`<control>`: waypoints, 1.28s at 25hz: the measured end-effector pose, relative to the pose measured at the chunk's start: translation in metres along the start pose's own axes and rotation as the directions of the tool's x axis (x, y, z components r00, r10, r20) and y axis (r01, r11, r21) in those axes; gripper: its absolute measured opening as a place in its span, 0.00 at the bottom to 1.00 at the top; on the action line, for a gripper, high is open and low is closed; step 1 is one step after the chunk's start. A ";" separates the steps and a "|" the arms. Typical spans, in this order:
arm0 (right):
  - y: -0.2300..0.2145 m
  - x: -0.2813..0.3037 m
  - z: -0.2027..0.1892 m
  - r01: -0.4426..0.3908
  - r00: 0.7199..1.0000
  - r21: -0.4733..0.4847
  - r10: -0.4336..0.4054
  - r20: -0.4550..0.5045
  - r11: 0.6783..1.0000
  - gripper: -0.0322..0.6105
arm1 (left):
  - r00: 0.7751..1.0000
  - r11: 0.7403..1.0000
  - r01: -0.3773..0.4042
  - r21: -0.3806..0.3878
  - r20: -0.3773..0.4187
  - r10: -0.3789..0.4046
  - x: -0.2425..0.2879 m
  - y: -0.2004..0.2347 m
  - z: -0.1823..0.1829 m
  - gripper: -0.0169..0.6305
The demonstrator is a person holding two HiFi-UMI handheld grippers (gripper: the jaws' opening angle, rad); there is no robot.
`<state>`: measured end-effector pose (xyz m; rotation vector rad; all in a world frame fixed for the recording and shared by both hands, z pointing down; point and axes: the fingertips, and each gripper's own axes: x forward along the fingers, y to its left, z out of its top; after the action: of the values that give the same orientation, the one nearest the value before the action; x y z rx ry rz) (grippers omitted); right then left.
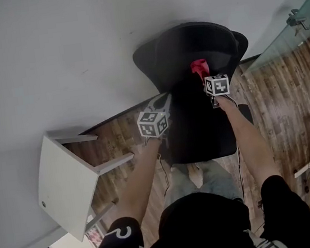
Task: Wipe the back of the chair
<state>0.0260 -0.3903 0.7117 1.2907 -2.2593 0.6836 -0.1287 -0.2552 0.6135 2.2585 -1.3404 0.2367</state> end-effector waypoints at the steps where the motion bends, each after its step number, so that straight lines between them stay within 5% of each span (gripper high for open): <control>1: -0.011 -0.005 0.000 0.008 1.000 0.003 -0.008 0.001 1.000 0.16 | 1.000 1.000 0.003 -0.001 0.000 -0.003 0.005 -0.006 -0.001 0.06; 19: -0.156 -0.081 -0.012 0.183 0.983 0.047 -0.183 0.002 0.982 0.16 | 0.994 0.995 0.098 -0.021 0.047 -0.097 0.050 -0.081 0.002 0.06; 25: -0.142 -0.084 -0.016 0.153 0.988 0.053 -0.155 0.018 0.987 0.16 | 0.990 0.992 0.119 -0.053 0.078 -0.115 0.044 -0.081 0.003 0.07; 32: -0.076 -0.065 -0.018 0.057 0.998 0.019 -0.057 0.023 0.998 0.16 | 0.992 0.993 0.099 -0.067 0.082 -0.093 0.020 -0.058 -0.002 0.07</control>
<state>0.1252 -0.3698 0.7017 1.3731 -2.2305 0.6735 -0.0683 -0.2472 0.6036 2.2861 -1.2546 0.0657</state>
